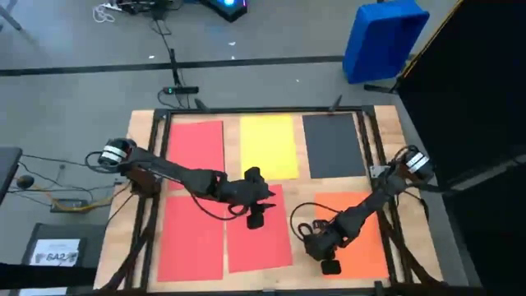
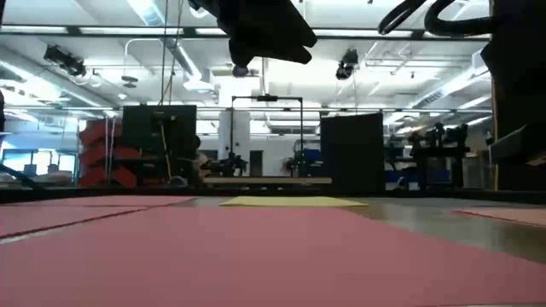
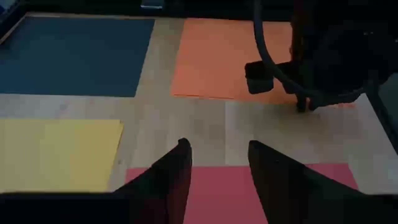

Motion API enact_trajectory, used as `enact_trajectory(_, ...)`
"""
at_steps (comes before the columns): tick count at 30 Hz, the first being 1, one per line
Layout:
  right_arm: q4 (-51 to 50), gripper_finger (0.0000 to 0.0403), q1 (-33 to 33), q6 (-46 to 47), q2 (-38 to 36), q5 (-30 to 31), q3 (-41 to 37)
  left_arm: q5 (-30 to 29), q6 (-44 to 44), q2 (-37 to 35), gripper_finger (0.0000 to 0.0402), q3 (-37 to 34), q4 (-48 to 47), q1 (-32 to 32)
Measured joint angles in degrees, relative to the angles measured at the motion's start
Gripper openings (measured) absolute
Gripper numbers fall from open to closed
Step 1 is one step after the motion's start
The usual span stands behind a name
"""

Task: Organize paper
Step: Stack the orange paper on top of the orange paper, then adjust the red paper

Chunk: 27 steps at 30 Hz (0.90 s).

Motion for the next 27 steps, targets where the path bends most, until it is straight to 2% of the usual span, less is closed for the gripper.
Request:
enact_trajectory(10,-0.92,0.004,-1.33,-0.43,-4.47,4.49,-0.11,0.05,-1.03,0.0,0.0142,0.0,-1.11,0.0)
enact_trajectory(14,-0.66,0.004,-1.79,-1.64,-8.16,11.18,-0.04,1.09,-2.37,0.0,0.0142,0.0,-4.64,0.0)
enact_trajectory(20,1.21,0.004,-1.76,-5.52,-18.3,26.93,-1.1,1.95,-5.56,0.68,0.0142,0.0,-8.48,-0.76)
enact_trajectory(23,7.11,0.004,-2.33,-7.83,-24.37,32.46,-4.91,4.89,-5.98,3.58,0.0142,0.0,-7.4,-1.2)
enact_trajectory(27,21.64,0.004,-3.91,-9.81,-32.31,33.81,-13.27,10.45,-7.78,9.81,0.0142,0.04,-4.72,-1.57)
